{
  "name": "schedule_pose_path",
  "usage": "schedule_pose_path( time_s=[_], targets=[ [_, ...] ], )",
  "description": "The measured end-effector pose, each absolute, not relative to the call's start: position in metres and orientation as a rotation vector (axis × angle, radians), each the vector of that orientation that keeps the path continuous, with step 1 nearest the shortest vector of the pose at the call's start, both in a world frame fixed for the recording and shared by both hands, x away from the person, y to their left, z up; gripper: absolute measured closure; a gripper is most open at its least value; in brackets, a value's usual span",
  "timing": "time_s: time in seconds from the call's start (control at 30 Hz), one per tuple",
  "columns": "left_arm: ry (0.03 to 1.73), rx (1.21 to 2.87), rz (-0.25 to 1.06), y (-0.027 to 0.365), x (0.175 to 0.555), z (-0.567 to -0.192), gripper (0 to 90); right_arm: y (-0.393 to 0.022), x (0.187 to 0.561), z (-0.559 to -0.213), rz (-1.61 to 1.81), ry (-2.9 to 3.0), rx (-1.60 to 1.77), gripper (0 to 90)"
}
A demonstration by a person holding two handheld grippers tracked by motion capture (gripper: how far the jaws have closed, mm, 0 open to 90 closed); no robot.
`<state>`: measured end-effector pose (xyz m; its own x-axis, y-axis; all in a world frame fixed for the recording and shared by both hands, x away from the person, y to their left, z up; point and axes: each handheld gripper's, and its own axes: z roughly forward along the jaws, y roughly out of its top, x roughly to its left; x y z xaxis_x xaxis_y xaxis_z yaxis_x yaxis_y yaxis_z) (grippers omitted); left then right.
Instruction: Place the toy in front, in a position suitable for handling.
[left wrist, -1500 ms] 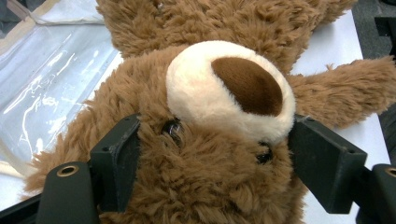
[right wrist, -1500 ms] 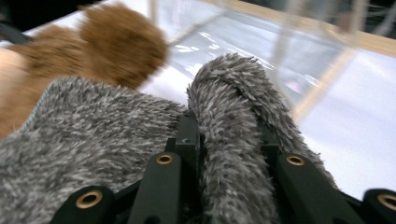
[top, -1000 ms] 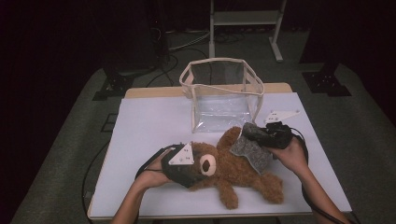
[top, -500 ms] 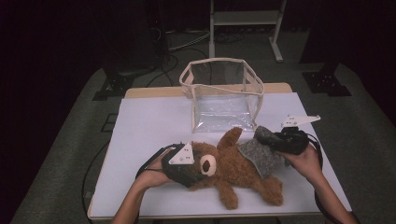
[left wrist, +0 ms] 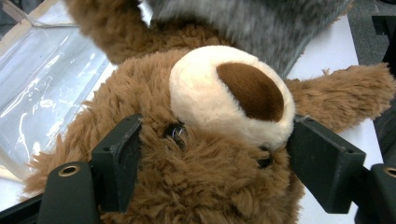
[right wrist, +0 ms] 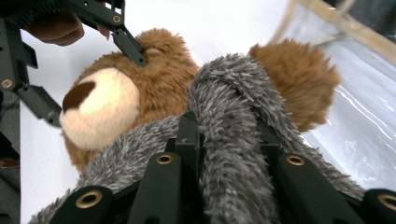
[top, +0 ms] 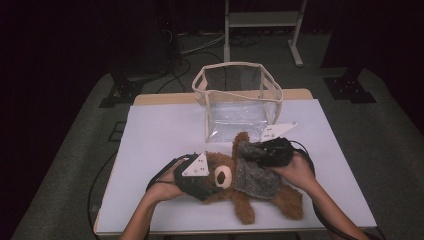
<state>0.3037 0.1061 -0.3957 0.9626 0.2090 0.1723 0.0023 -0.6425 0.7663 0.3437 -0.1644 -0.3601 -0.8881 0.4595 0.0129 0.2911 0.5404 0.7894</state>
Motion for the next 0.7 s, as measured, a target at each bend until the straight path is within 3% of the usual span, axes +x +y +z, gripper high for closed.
schedule_pose_path(
  time_s=[0.2, 0.5, 0.7],
  targets=[
    [0.145, 2.256, 0.314, 0.106, 0.303, -0.396, 23.4, -0.144, 0.352, -0.365, 1.172, 2.605, 0.611, 70.5],
    [0.139, 2.256, 0.313, 0.105, 0.304, -0.396, 23.6, -0.172, 0.362, -0.367, 1.204, 2.55, 0.734, 70.6],
    [0.141, 2.255, 0.311, 0.105, 0.303, -0.396, 23.6, -0.149, 0.354, -0.359, 1.22, 2.577, 0.636, 70.5]
  ],
)
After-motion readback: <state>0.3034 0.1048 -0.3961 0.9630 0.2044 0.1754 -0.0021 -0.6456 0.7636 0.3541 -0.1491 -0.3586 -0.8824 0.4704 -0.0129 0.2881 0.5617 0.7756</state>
